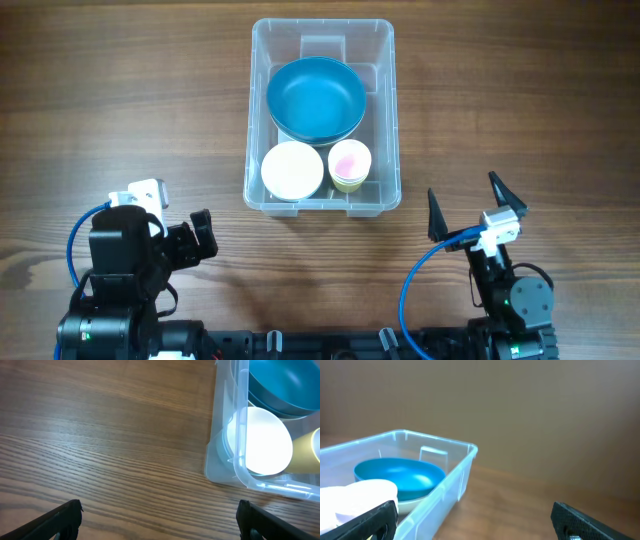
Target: Pack container
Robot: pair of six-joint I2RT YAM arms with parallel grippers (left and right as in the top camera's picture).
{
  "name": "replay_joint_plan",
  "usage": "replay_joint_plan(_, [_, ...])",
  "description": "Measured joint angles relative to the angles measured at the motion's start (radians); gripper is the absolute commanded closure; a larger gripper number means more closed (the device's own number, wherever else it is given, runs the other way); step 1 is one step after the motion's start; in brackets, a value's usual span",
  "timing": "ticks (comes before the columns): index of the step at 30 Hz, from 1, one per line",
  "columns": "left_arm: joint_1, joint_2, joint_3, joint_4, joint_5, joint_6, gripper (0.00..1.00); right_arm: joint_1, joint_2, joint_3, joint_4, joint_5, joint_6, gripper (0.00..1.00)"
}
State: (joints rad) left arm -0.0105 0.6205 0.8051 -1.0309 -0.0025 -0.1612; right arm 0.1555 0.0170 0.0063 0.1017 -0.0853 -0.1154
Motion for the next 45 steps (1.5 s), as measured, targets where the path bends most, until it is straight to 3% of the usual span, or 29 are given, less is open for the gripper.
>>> replay_joint_plan(11, [0.000,0.000,0.000,0.000,0.000,0.000,0.00,-0.048,-0.002,0.000,-0.096,0.068,0.070,0.00])
replay_joint_plan(39, [0.000,0.000,0.000,-0.004,-0.004,0.003,0.00,-0.048,-0.002,0.000,-0.098,0.068,0.069,0.00])
replay_joint_plan(42, [0.000,-0.034,-0.006,-0.023,-0.012,0.004,0.00,-0.048,-0.002,0.000,-0.098,0.068,0.069,0.00])
replay_joint_plan(45, [0.000,-0.179,-0.082,0.080,-0.015,0.007,0.00,-0.048,-0.002,0.000,-0.098,0.068,0.069,0.00])
